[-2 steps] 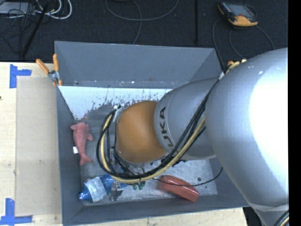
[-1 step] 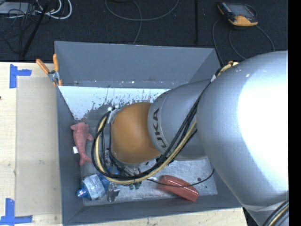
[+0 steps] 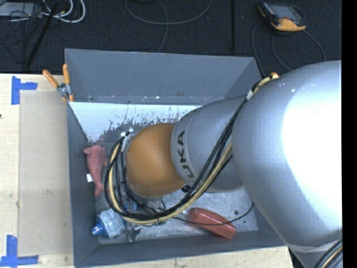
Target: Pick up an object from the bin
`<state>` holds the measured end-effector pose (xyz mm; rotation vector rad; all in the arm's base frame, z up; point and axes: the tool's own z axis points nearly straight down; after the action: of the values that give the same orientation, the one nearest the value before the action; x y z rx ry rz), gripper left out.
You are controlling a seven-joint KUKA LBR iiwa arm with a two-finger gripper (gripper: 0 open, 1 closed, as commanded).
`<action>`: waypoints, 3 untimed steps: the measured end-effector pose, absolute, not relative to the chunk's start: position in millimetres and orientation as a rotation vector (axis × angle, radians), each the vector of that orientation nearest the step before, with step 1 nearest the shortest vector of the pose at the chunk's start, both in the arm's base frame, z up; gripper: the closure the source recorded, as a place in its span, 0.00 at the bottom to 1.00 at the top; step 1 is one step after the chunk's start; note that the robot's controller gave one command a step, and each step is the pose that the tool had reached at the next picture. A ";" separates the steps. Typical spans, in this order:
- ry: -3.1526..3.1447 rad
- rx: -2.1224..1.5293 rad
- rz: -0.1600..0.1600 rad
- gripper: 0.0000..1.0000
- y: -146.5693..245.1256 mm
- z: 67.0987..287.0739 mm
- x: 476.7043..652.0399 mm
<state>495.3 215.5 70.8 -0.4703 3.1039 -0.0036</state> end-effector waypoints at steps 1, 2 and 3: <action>3.125 -0.330 0.005 0.00 212.5 70.9 497.2; 3.097 -0.456 -0.009 1.00 211.0 74.1 500.8; 3.096 -0.460 -0.010 1.00 211.2 74.1 500.7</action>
Offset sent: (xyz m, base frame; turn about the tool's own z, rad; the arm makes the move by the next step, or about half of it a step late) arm 0.0000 0.0000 0.0000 0.0000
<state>500.7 211.2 74.1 -0.4600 3.0963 -0.0096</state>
